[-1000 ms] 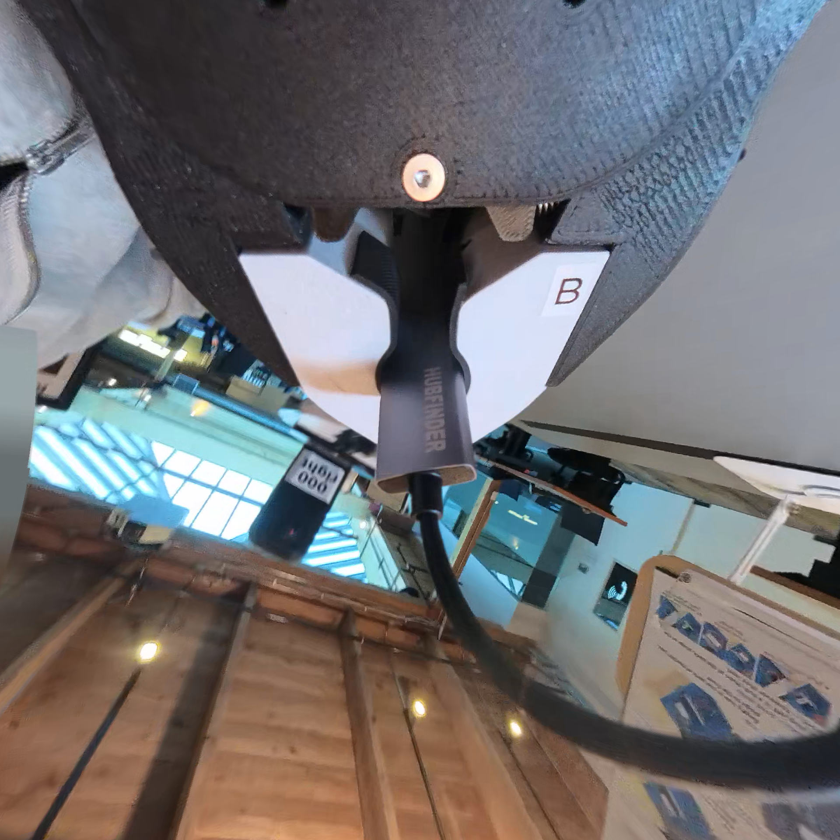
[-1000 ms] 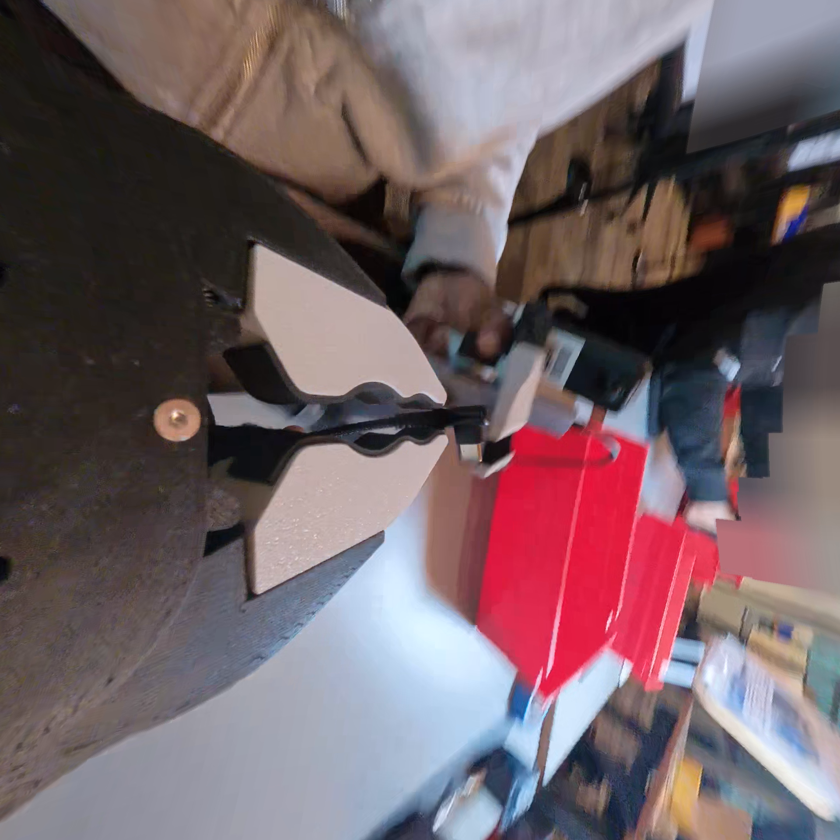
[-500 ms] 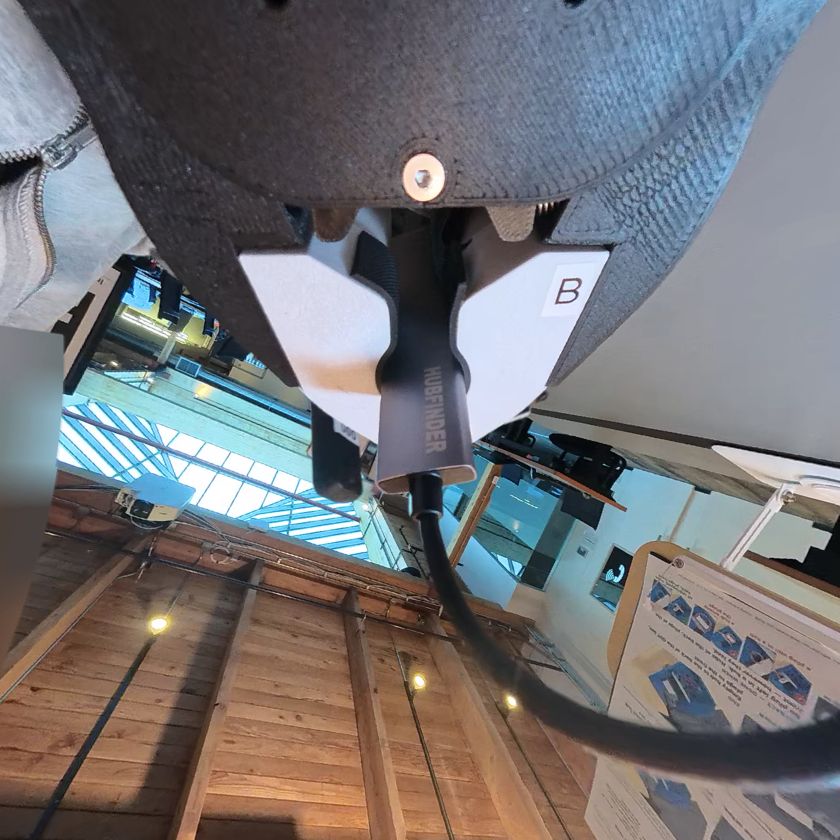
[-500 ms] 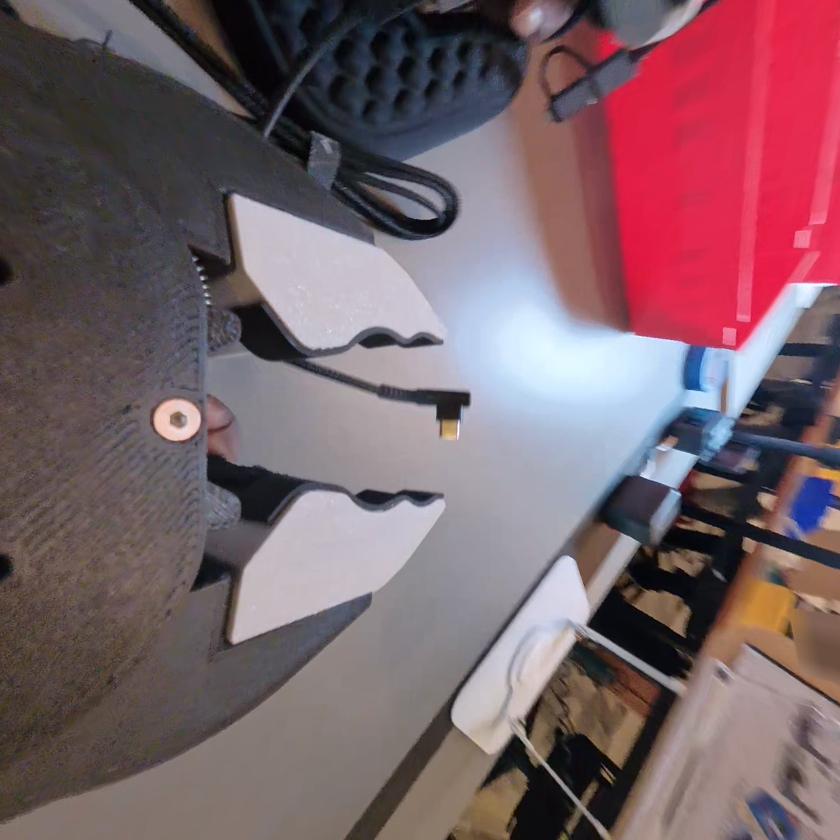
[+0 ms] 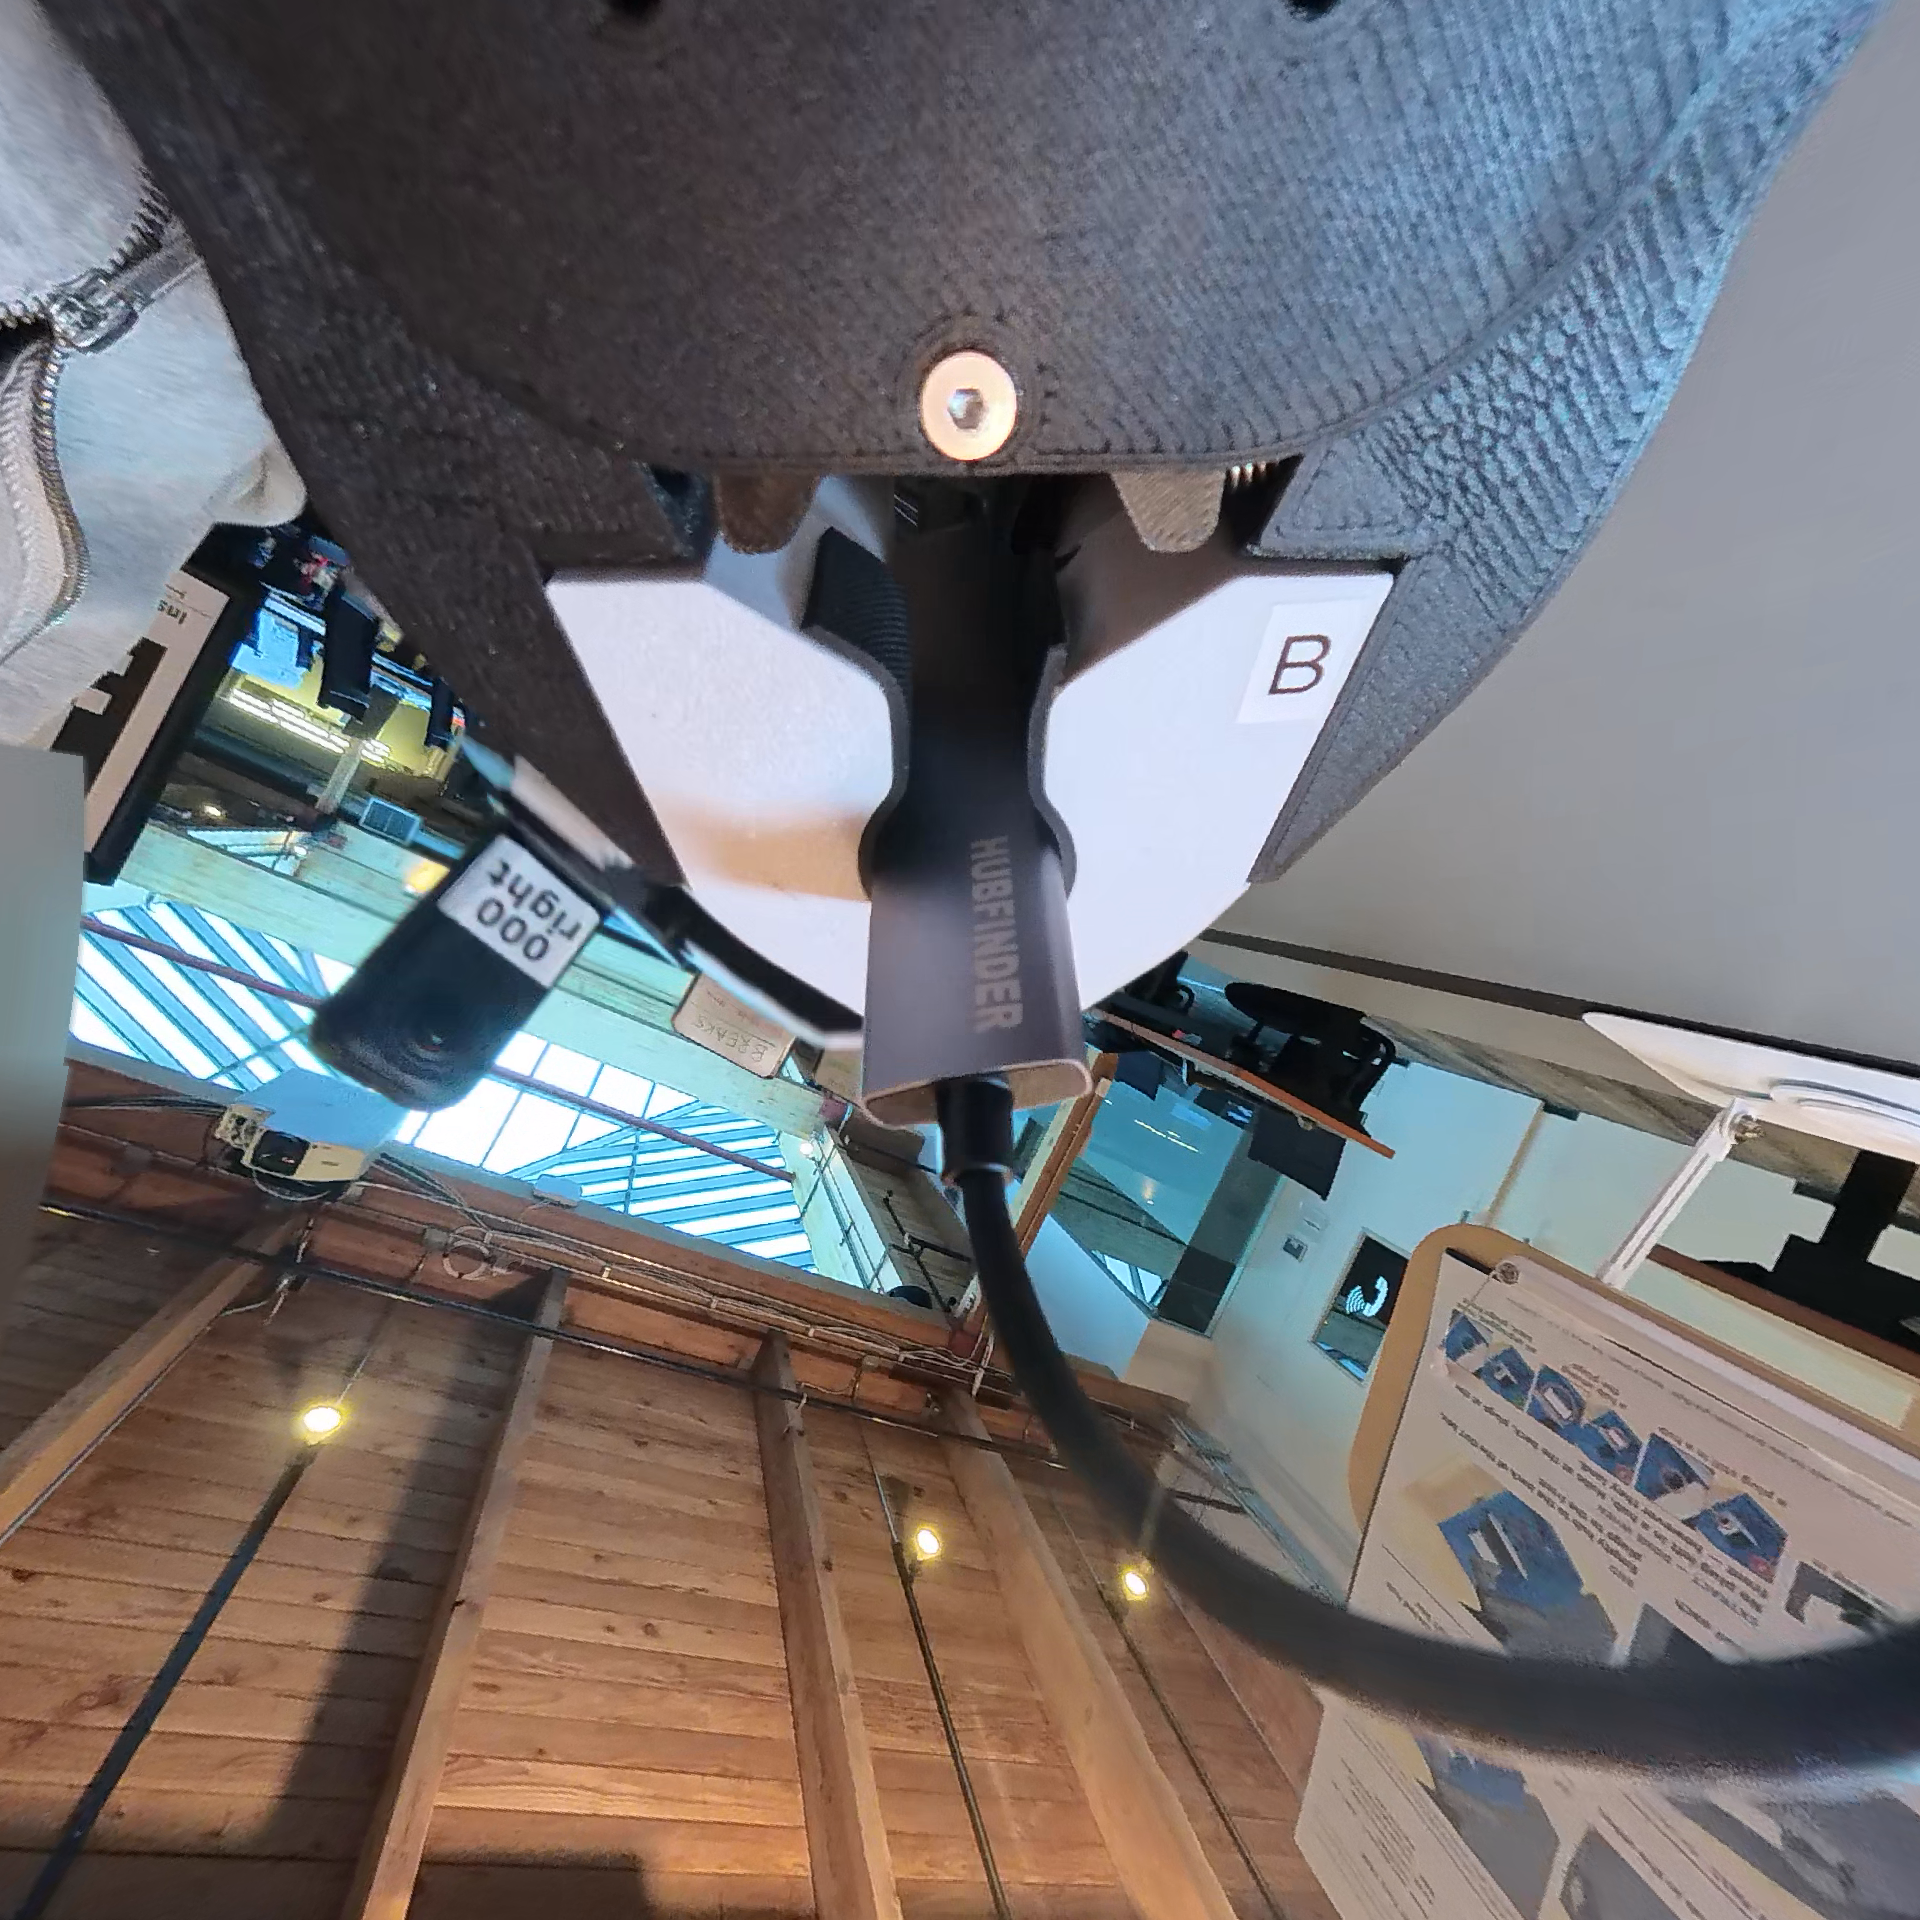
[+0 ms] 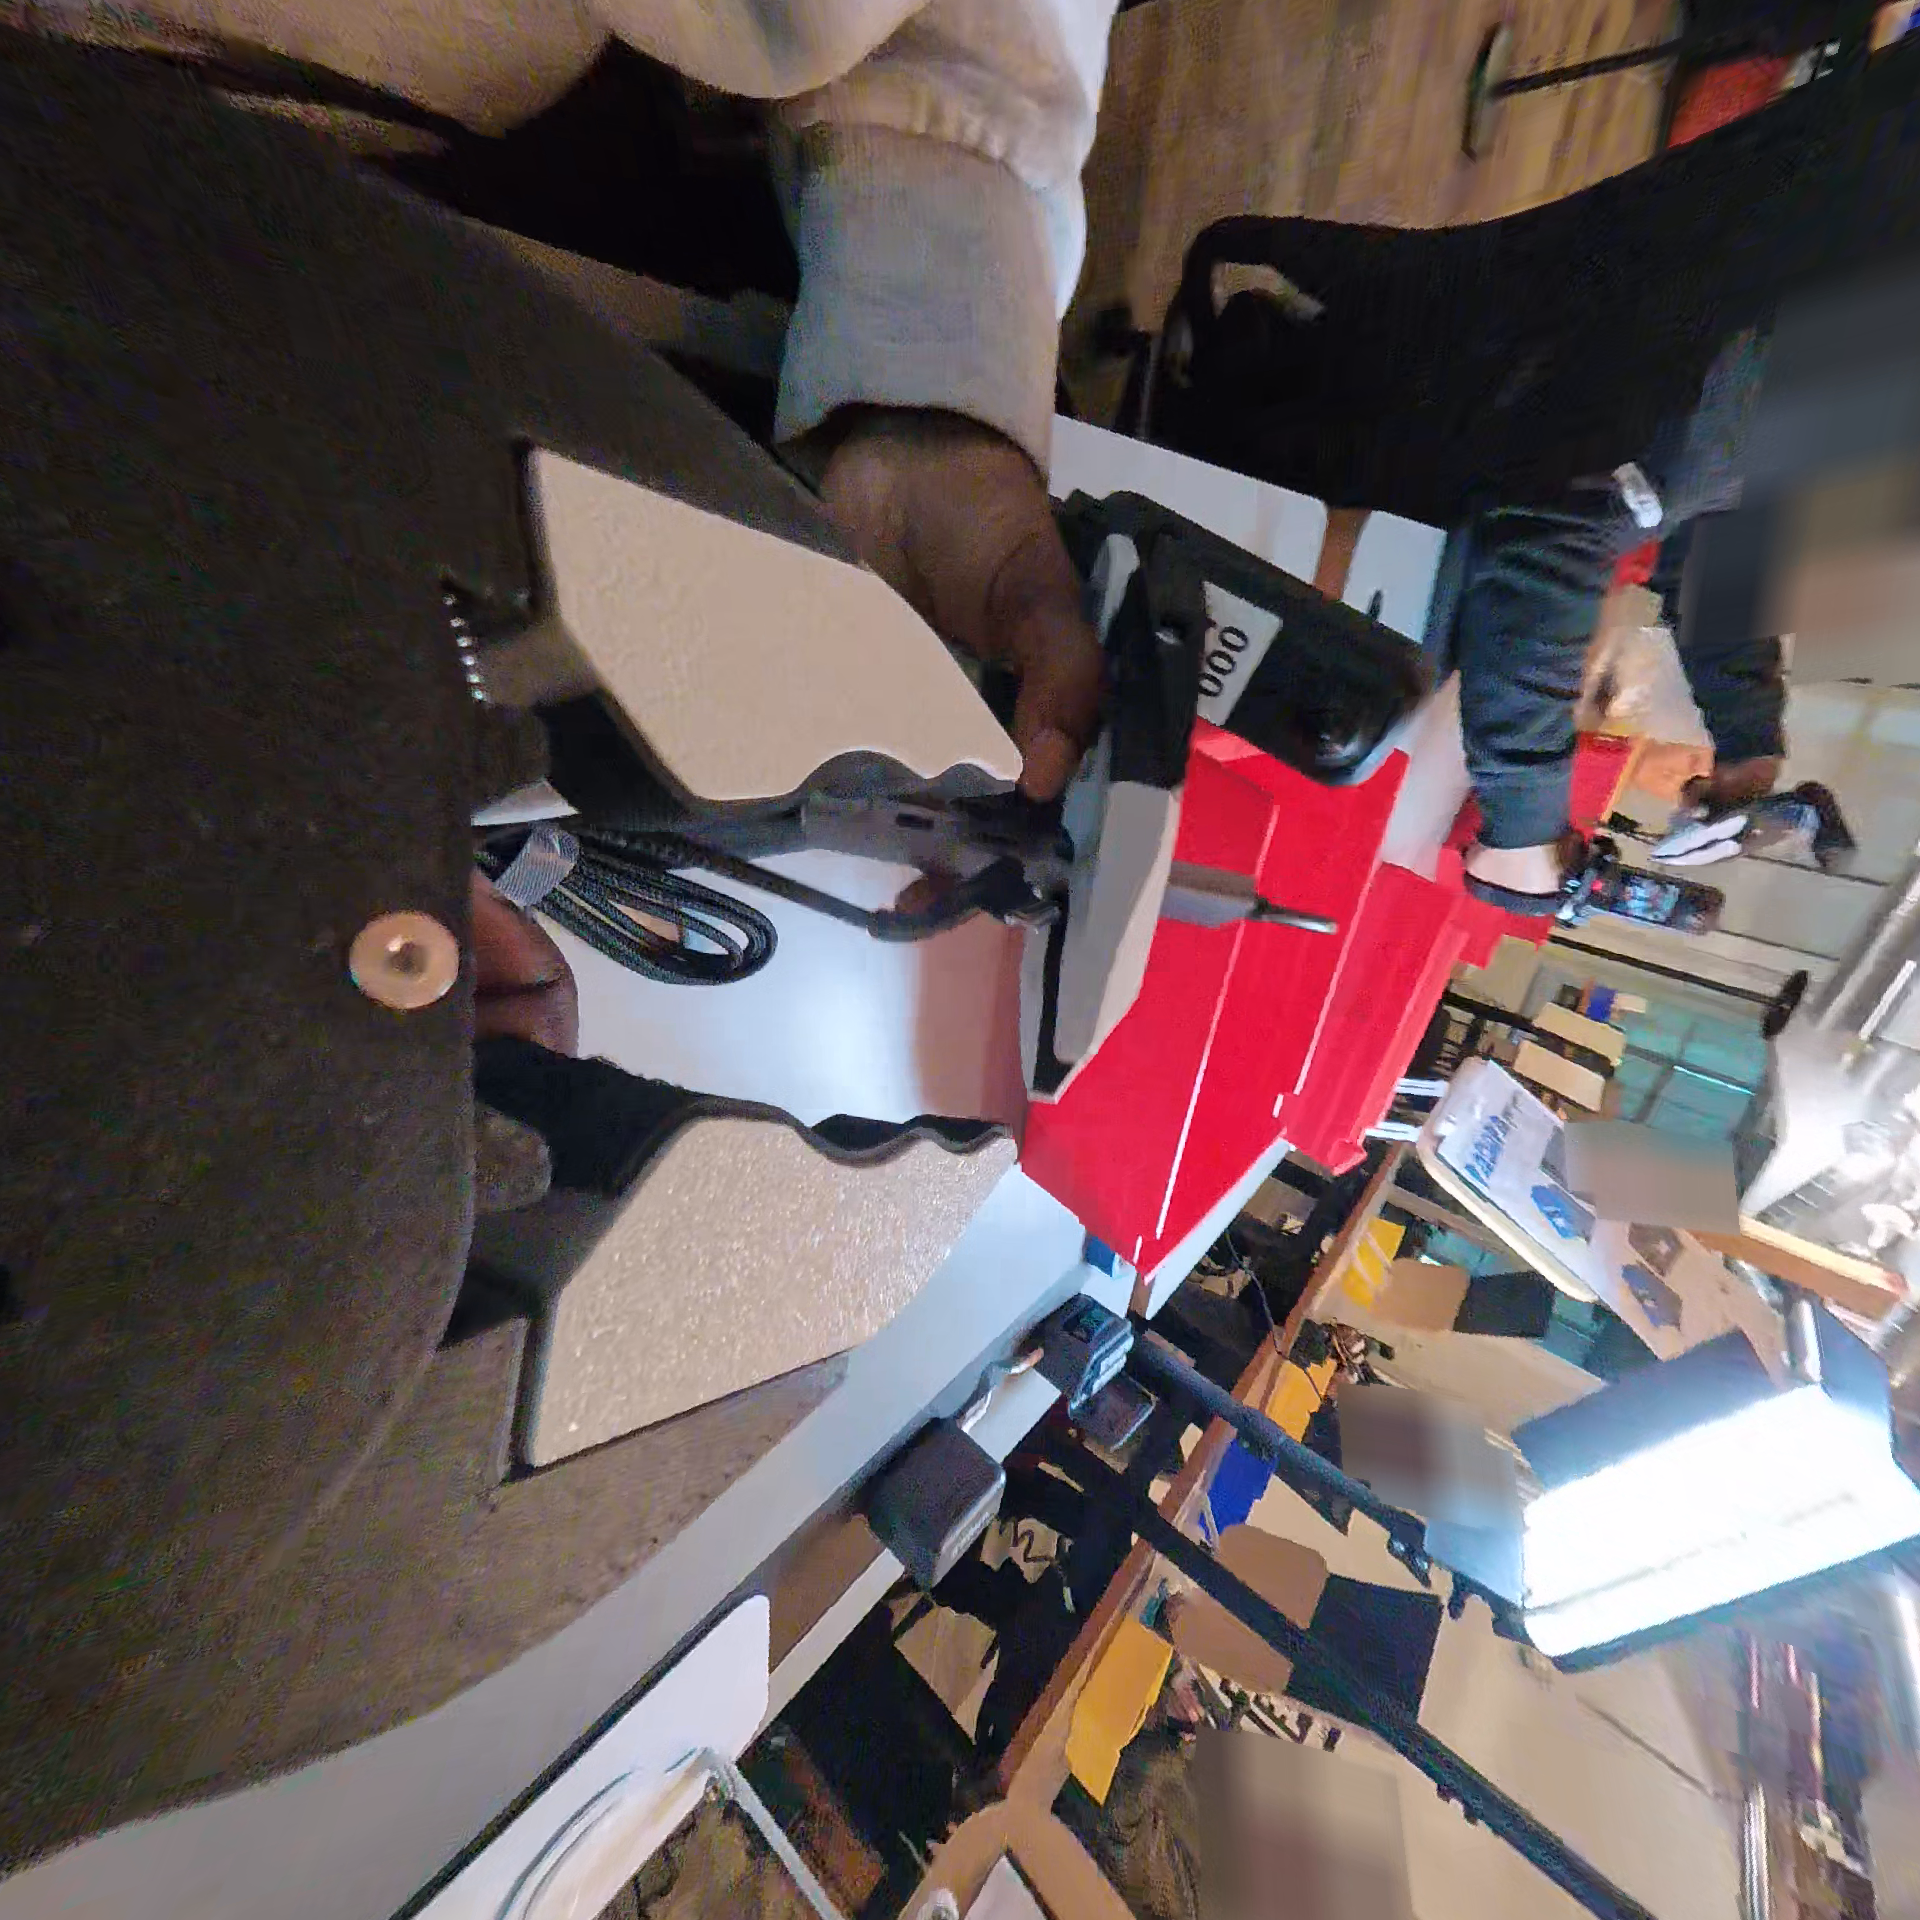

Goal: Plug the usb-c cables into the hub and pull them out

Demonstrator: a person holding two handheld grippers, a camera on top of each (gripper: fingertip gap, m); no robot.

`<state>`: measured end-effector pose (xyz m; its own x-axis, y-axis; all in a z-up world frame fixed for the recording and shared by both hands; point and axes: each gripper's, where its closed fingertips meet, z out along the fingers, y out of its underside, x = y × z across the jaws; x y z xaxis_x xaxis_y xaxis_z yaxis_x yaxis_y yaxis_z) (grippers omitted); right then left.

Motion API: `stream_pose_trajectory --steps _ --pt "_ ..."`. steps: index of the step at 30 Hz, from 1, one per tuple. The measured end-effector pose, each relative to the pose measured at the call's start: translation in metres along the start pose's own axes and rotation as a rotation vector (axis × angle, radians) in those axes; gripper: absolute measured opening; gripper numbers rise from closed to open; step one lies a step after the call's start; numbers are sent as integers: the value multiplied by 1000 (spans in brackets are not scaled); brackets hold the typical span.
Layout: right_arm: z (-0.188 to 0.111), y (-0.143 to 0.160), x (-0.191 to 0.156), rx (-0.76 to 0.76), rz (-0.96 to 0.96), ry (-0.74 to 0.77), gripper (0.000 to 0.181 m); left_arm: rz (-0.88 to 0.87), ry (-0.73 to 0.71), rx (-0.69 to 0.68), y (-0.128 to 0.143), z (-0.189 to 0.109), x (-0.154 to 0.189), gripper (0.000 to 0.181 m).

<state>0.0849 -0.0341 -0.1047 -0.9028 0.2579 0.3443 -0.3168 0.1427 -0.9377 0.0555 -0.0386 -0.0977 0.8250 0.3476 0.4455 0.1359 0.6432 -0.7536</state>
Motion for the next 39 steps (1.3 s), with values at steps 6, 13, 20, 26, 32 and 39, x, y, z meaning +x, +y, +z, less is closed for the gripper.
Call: stream_pose_trajectory --steps 6,13,20,26,32,39 --pt "21 27 -13 -56 -132 82 40 15 -31 23 -4 -2 -3 16" --pt "15 28 -4 -52 -236 157 19 14 -43 36 -5 -3 -5 20" --pt "-25 17 62 -114 -250 406 2 2 -45 45 -7 -4 -7 16" --pt "-77 -13 134 -145 -326 665 5 -10 -34 47 -7 -4 -6 17" --pt "-125 -7 203 -259 -277 861 0 4 -32 34 -5 -3 -5 18" --pt "-150 48 233 -508 -130 907 25 10 -45 20 -3 -2 -7 18"
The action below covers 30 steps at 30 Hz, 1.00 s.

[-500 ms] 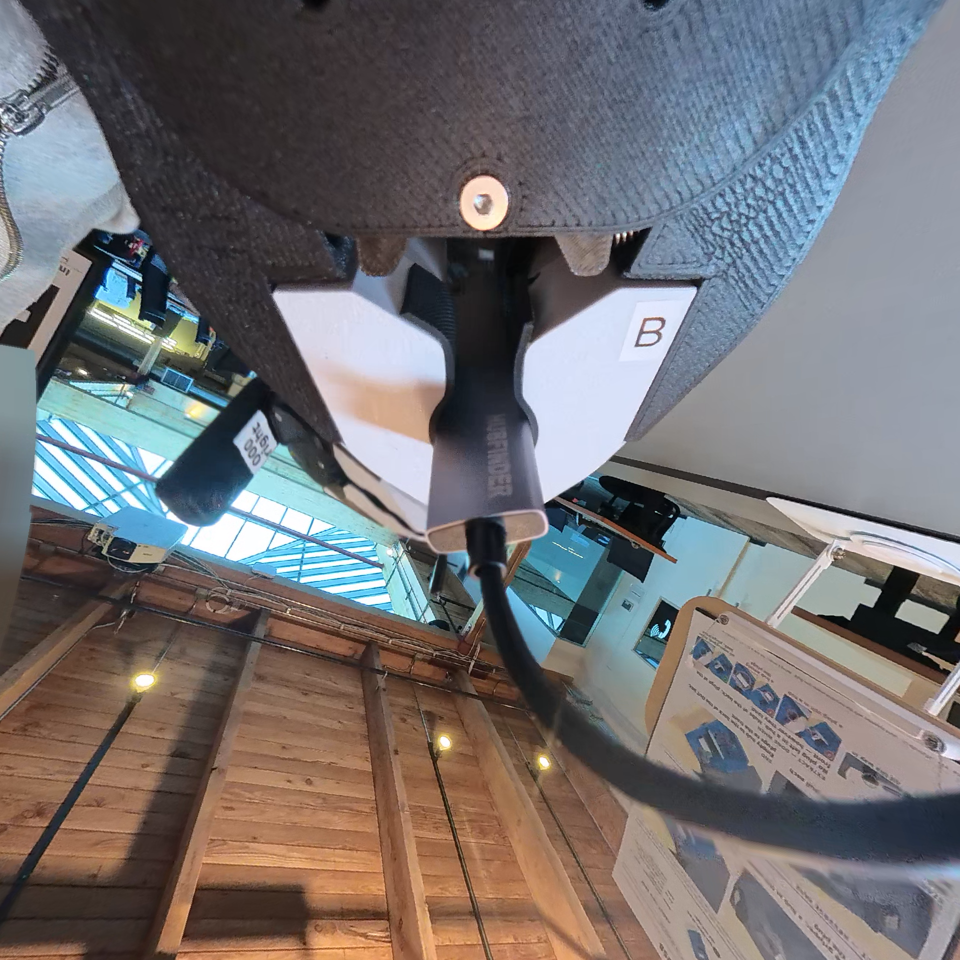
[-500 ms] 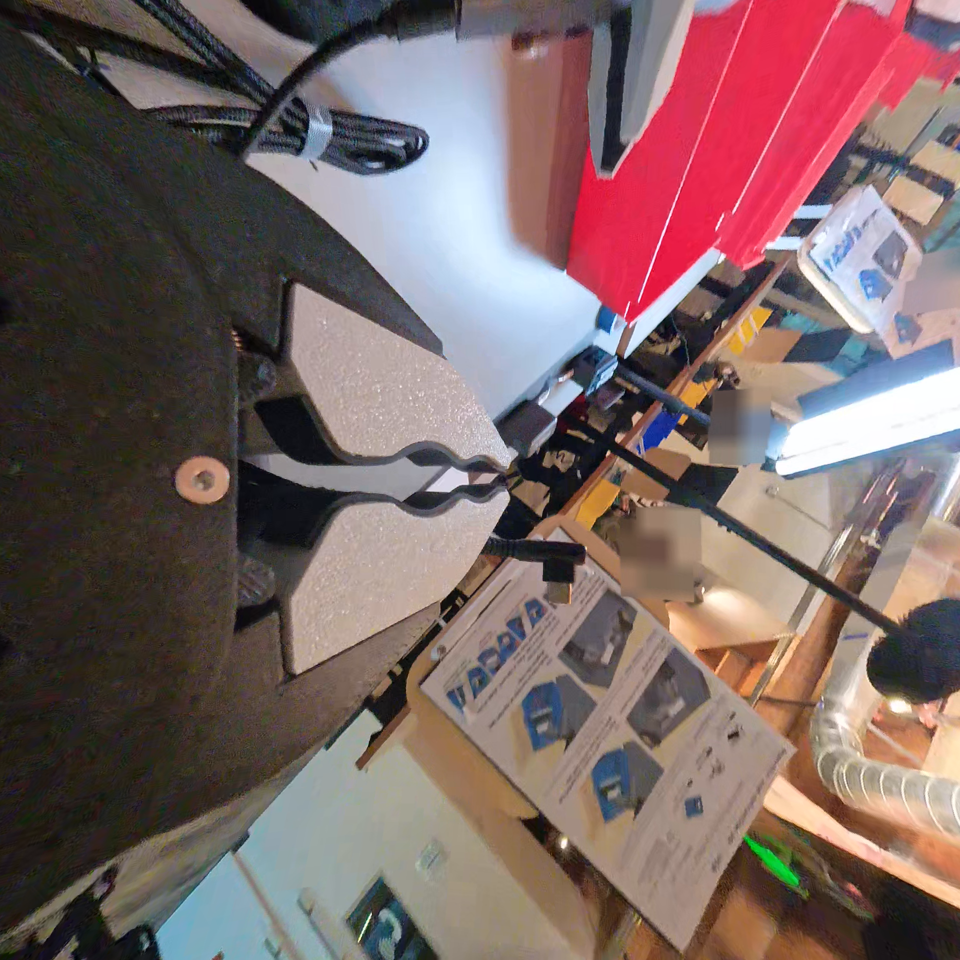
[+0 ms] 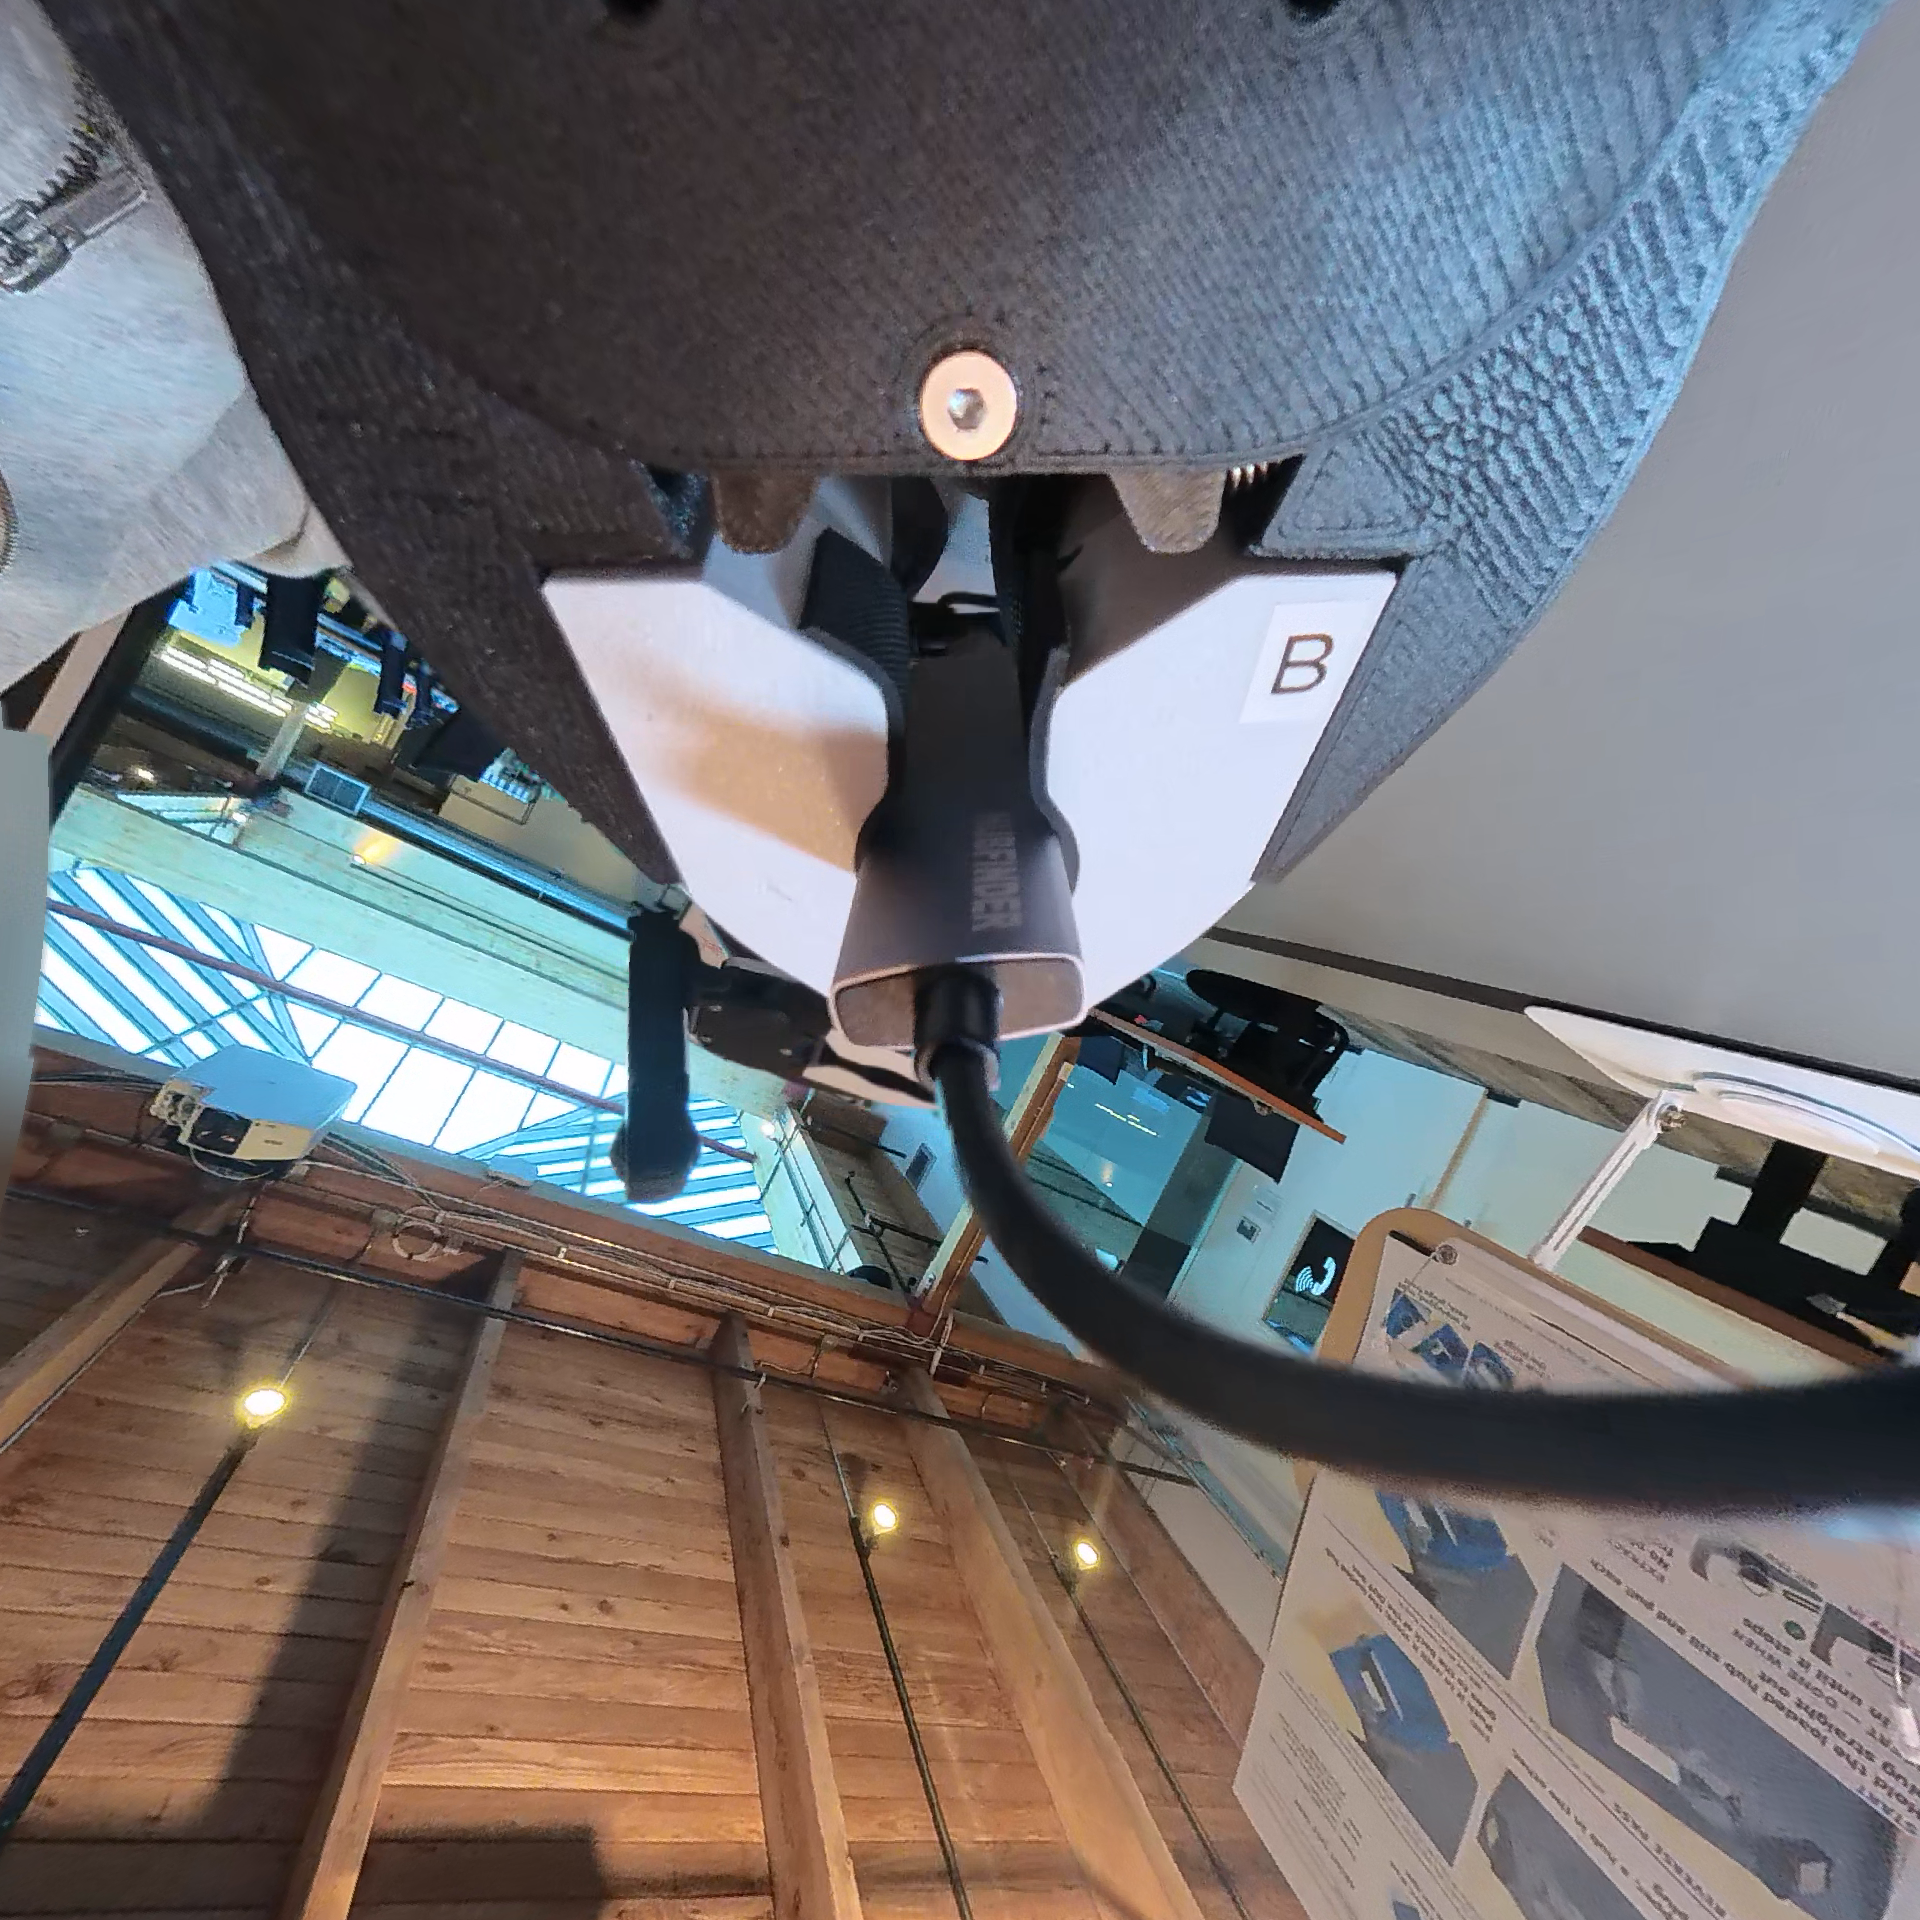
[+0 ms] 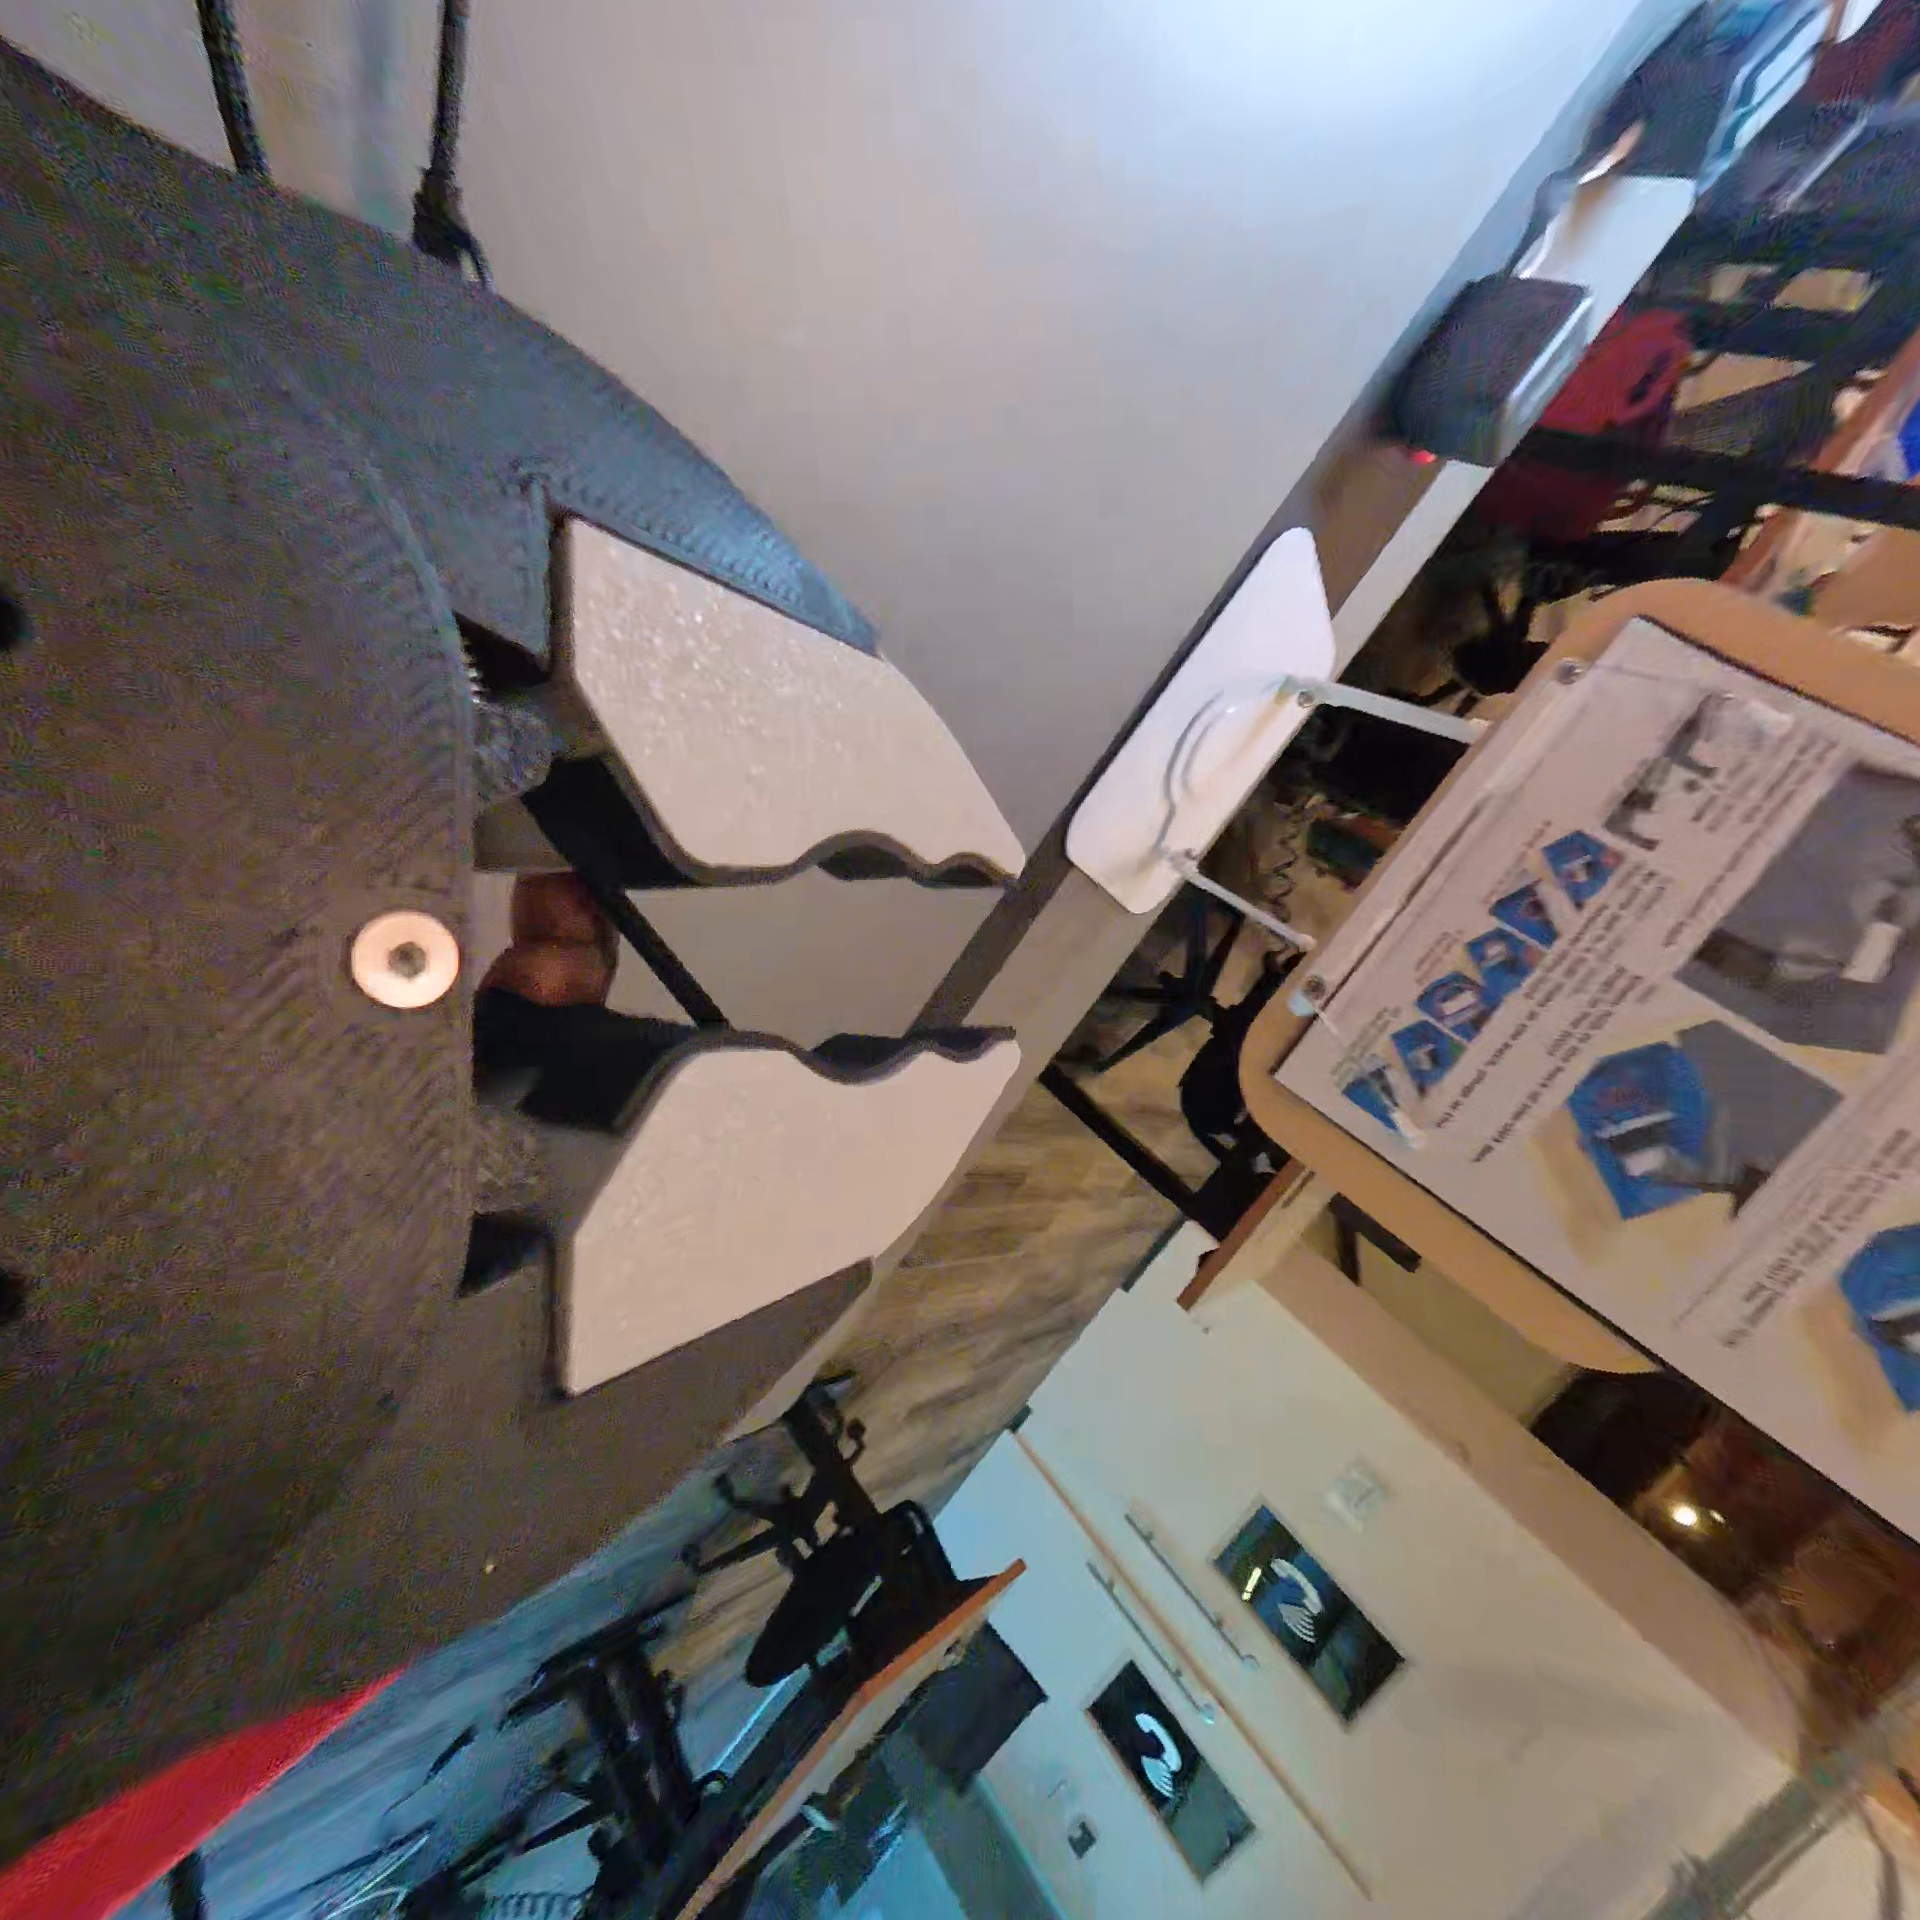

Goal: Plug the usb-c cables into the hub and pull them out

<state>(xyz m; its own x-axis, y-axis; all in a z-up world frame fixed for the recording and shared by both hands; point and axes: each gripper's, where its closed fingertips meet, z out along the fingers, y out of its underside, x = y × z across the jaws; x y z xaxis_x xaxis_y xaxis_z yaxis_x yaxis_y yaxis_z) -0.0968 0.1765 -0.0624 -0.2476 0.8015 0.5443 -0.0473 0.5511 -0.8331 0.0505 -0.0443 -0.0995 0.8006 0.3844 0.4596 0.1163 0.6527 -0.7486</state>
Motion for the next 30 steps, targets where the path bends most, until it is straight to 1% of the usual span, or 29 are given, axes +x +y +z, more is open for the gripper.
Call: stream_pose_trajectory --steps 1,3,5,7,11,15,17,18,19,21,23,24,26,28,30 --pt "0 6 0 -43 -8 4 36 8 -5 -3 1 0 0 18" --pt "-5 11 5 -86 -17 41 45 18 -7 -8 1 1 0 17" --pt "-14 9 13 -83 2 87 54 16 -4 -6 1 0 0 18" --pt "-27 -1 19 -37 41 110 56 13 -1 -4 1 0 1 18" --pt "-55 -24 38 95 125 159 47 20 0 -6 1 0 1 17" --pt "-61 -17 66 66 181 165 48 19 3 0 0 0 1 18" --pt "-60 -12 69 56 254 105 53 21 8 -5 1 0 2 18" --pt "-60 -10 70 45 290 72 65 22 7 -7 1 0 2 18" --pt "-60 -6 73 21 313 61 73 23 1 -8 1 0 1 18" --pt "-63 2 83 -18 319 61 73 27 -20 -4 1 0 -2 18" --pt "-69 0 94 17 343 91 70 32 -20 -4 1 0 -1 17" --pt "-73 -7 93 61 361 80 67 32 -21 -5 1 0 -1 17" --pt "-82 -27 77 159 372 -6 63 31 -21 -10 2 0 -2 17" --pt "-92 -51 47 259 361 -136 60 33 -21 -11 2 0 -1 17" --pt "-105 -78 4 371 349 -317 56 38 -20 -15 2 1 -1 17"
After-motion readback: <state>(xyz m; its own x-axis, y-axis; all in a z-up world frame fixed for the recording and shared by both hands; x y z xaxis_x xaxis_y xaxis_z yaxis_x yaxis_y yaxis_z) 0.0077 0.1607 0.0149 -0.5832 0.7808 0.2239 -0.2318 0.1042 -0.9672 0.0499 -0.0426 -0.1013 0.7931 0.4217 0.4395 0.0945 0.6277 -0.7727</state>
